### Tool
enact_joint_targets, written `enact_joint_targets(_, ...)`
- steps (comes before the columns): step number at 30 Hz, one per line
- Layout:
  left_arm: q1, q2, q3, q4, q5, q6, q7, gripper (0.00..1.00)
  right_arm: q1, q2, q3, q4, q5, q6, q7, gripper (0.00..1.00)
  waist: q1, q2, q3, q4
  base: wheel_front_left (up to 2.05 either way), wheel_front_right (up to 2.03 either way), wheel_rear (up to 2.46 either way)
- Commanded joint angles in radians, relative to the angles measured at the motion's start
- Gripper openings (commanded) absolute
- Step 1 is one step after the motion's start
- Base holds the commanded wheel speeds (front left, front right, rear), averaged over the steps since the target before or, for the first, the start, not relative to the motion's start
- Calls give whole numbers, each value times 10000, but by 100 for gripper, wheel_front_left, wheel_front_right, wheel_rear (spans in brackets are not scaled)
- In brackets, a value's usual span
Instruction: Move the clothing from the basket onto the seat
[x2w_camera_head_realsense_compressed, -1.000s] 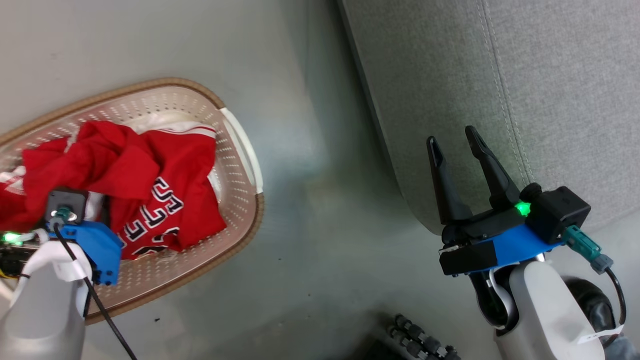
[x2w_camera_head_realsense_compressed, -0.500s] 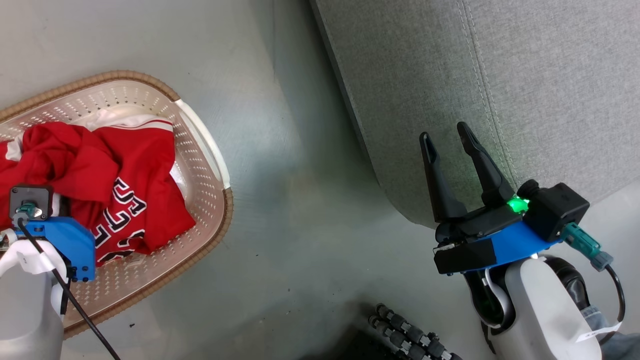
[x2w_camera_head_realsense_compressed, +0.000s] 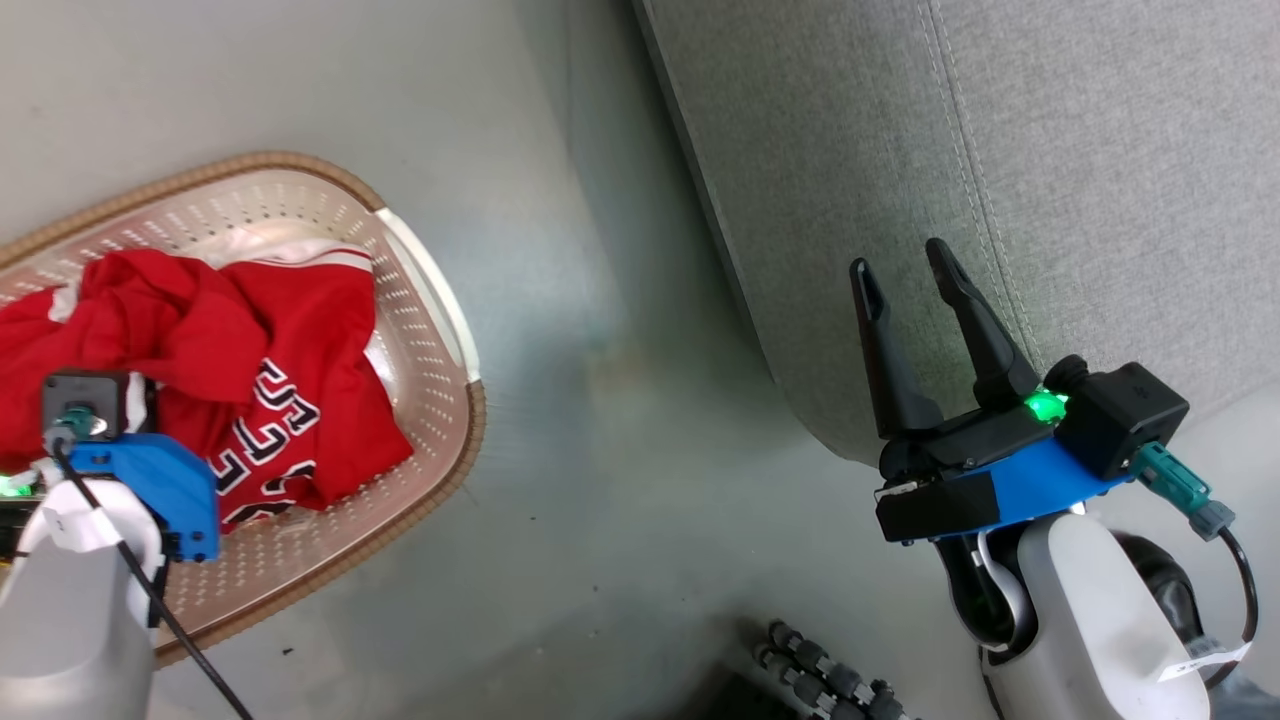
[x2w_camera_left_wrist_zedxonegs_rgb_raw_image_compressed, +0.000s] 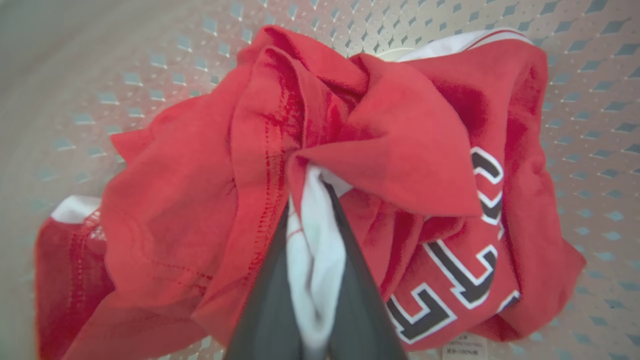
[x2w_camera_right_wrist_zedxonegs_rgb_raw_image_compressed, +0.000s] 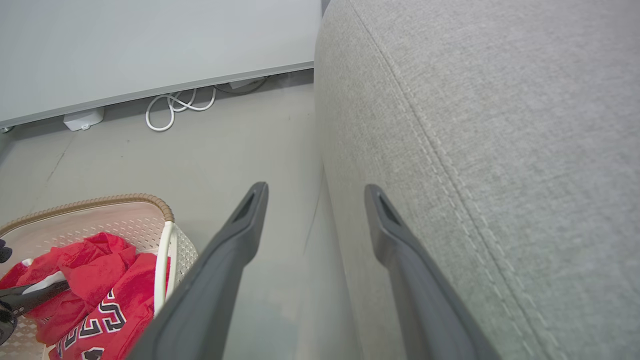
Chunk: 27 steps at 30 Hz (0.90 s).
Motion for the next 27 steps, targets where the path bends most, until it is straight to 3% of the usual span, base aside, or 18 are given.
enact_joint_targets(1, -115, -76, -29, 44, -65, -29, -99, 0, -103, -6, -66, 9, -56, 1, -48, 100, -1, 0, -181, 129, 0, 0, 0)
enact_joint_targets(8, -68, -673, -225, 492, -324, -288, -693, 0, 71, -9, -240, 181, -492, 1, -47, 100, -1, 0, -1346, 609, 0, 0, 0)
enact_joint_targets(19, 305, -2347, -907, 1127, -675, -699, -1880, 0, 766, -14, -243, 798, -1246, 1, -39, 100, -1, 0, -4406, 1664, 0, 0, 0)
enact_joint_targets(27, 1022, -3073, -1497, -243, -1129, -800, -1975, 0, 1680, -19, -229, 1012, -1482, 1, 328, 100, -1, 0, -6311, 2270, 0, 0, 0)
